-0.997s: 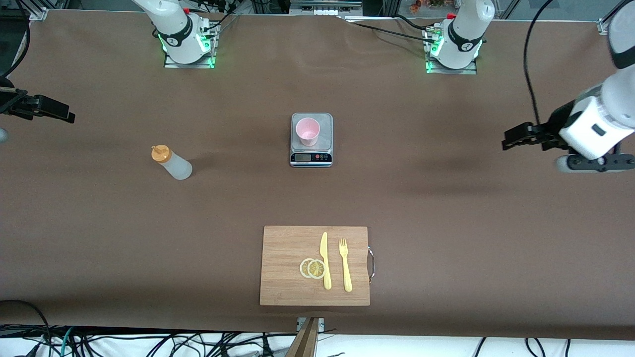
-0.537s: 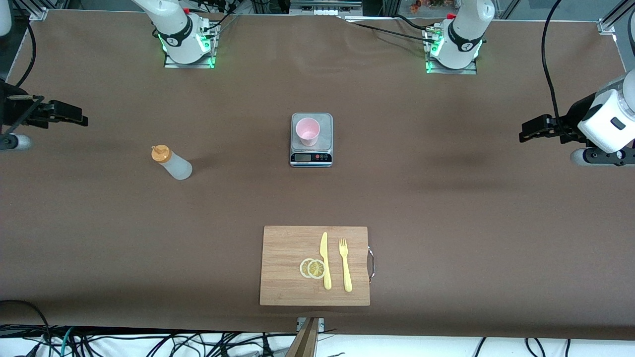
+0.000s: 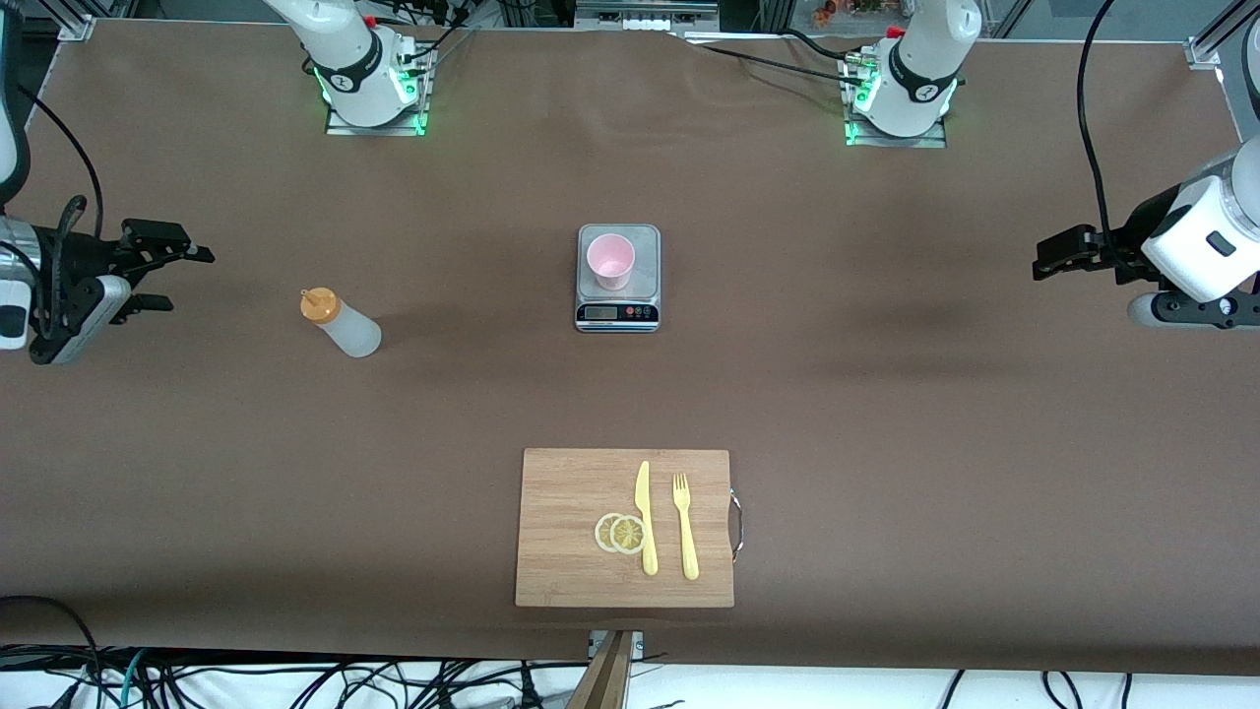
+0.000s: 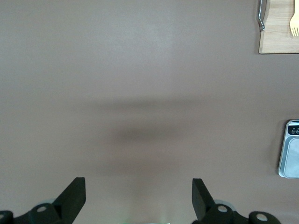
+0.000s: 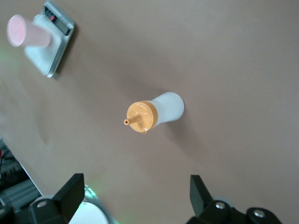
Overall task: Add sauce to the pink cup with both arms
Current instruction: 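Reach the right gripper to the white sauce bottle and grasp it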
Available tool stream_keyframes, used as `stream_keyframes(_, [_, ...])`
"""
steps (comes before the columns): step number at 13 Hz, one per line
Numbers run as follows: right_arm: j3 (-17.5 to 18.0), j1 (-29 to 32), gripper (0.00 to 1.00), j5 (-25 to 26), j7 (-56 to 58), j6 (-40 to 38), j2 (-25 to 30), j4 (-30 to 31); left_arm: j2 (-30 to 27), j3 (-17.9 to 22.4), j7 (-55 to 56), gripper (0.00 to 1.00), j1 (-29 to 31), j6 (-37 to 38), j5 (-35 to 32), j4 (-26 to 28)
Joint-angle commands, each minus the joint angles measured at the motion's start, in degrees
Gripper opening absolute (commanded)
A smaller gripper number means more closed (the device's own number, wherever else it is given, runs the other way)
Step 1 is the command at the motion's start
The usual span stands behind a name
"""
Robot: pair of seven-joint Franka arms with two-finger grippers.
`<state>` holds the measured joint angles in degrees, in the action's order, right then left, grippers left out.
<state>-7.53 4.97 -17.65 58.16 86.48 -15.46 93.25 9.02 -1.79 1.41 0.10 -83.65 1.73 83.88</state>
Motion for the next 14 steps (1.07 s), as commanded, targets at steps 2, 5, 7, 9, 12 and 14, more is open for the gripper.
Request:
stream_keyframes(2, [0.4, 4.5, 1.00, -8.9, 21.8, 0.4, -5.2, 1.5, 0.2, -0.5, -1.2, 1.00, -0.5, 1.0, -0.9, -0.9])
stream_keyframes(5, [0.5, 6.9, 1.00, -12.3, 35.6, 0.0, -9.5, 1.6, 0.2, -0.5, -1.2, 1.00, -0.5, 1.0, -0.9, -0.9])
stream_keyframes(7, [0.5, 8.7, 1.00, -16.9, 45.2, -0.1, -13.7, 1.6, 0.2, -0.5, -1.2, 1.00, -0.5, 0.9, -1.0, -0.9])
stream_keyframes(9, [0.5, 10.5, 1.00, -21.1, 56.0, -0.3, -18.0, 1.7, 0.7, -0.5, -1.1, 1.00, -0.6, 1.0, -1.0, -2.0])
stream_keyframes(12, [0.5, 11.7, 0.99, -26.8, 70.6, -0.4, -21.9, 2.0, 1.0, -0.5, -1.2, 1.00, -0.6, 1.0, -0.9, -2.2])
stream_keyframes(14, [0.5, 12.1, 0.99, -29.8, 75.7, -0.5, -23.2, 2.5, 1.0, -0.5, -1.3, 1.00, -0.5, 0.9, -0.9, -2.3])
